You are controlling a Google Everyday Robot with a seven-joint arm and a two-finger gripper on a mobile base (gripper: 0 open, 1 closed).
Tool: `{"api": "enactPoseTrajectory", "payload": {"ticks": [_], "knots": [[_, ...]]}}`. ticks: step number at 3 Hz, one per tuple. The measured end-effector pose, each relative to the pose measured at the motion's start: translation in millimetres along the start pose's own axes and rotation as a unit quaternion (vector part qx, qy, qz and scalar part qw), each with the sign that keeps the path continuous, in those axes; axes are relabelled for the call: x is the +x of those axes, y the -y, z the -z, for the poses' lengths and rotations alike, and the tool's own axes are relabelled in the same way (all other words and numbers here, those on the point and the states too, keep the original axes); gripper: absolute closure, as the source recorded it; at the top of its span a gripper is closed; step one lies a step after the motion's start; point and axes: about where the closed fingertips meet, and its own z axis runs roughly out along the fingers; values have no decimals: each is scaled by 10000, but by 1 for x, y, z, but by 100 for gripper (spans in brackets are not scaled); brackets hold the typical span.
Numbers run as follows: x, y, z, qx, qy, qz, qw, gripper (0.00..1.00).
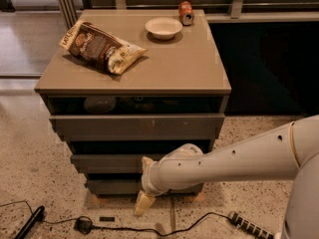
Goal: Open middle drawer
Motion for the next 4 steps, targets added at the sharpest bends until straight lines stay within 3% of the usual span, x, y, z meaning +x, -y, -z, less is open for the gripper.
{"api": "enactPoseTrajectory", "payload": {"ticks": [1,2,3,4], "knots": [[-3,-4,-13,-162,104,-6,9998,0],[-33,36,-54,-336,391,-16,9987,0],[-31,41,-69,-375,368,-81,9986,0],[-40,64,-115,-462,254,-169,9985,0]]}}
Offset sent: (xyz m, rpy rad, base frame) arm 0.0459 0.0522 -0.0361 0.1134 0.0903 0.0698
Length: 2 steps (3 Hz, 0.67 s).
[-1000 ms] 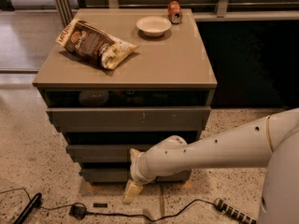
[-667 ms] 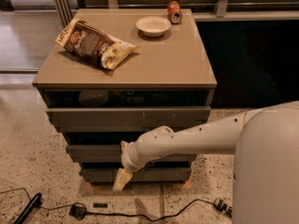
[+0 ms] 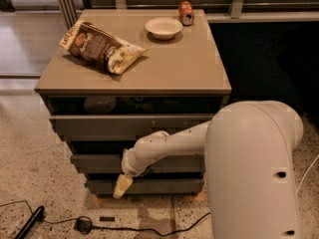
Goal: Open middle drawer
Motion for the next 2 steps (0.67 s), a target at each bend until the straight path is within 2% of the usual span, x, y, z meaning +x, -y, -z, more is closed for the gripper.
{"api": "enactPoseTrajectory", "payload": {"ticks": [1,2], "knots": [[0,0,0,0,0,0,10000,0],[15,17,1,58,-42,-251,9997,0]]}}
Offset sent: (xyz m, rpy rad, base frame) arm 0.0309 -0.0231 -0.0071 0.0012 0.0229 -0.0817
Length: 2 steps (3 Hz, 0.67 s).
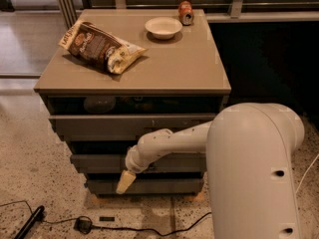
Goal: Open middle drawer
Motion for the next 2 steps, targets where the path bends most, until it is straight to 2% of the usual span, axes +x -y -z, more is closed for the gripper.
{"api": "enactPoseTrajectory", "payload": {"ticks": [2], "knots": [[38,33,9,166,-140,-513,9985,0]]}}
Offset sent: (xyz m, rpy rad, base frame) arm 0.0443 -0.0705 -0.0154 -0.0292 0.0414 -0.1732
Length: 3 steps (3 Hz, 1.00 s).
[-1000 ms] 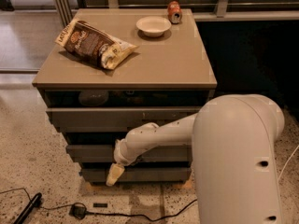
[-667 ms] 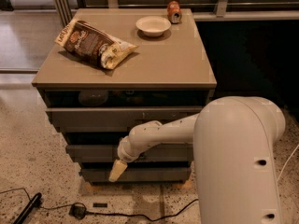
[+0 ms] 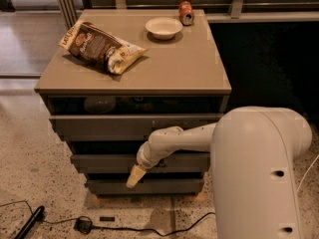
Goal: Open middle drawer
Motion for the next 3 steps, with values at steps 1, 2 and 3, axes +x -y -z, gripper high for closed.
{"api": "enactPoseTrajectory", "payload": {"ticks": [1,2,3], "knots": [[-3,-8,4,-61,46,127,9999,0],[-2,-11,-10,-263,-132,207,9994,0],[-2,-11,-10,-263,-132,207,9994,0]]}}
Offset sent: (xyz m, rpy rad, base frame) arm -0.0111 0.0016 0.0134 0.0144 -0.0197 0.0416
